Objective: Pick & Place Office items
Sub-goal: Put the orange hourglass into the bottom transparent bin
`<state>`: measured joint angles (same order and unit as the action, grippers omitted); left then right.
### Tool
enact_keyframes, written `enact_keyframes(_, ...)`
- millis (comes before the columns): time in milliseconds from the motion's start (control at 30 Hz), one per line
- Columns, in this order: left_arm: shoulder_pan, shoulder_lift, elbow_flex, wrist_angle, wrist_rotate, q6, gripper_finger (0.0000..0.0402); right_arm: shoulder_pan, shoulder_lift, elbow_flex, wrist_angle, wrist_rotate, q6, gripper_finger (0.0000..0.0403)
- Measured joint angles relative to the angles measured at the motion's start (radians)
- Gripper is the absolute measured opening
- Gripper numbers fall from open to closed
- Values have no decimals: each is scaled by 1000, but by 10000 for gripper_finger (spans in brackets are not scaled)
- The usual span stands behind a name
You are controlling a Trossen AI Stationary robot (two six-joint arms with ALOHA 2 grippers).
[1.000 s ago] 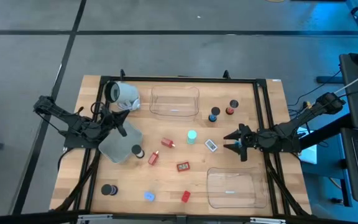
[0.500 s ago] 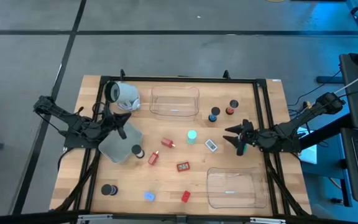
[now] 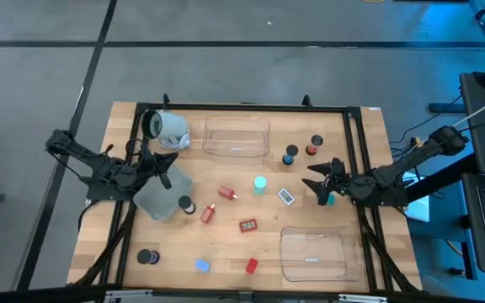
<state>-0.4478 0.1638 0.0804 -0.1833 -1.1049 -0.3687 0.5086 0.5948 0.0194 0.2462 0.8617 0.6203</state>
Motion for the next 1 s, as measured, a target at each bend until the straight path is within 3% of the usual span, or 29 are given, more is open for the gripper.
enact_keyframes(300,0,0,0,0,-6,-13,25,-109,-3,130,-76,-108,-143,325)
enact_keyframes(500,0,0,0,0,51,-13,93,-188,-3,240,-275,-198,-183,325)
enact_keyframes(700,0,0,0,0,44,-12,181,-269,-3,291,-392,-241,-133,325)
enact_keyframes(867,0,0,0,0,-91,-17,218,-389,-3,401,-699,-237,103,325)
enact_keyframes(1000,0,0,0,1,-191,-48,220,-501,2,484,-881,-236,161,325)
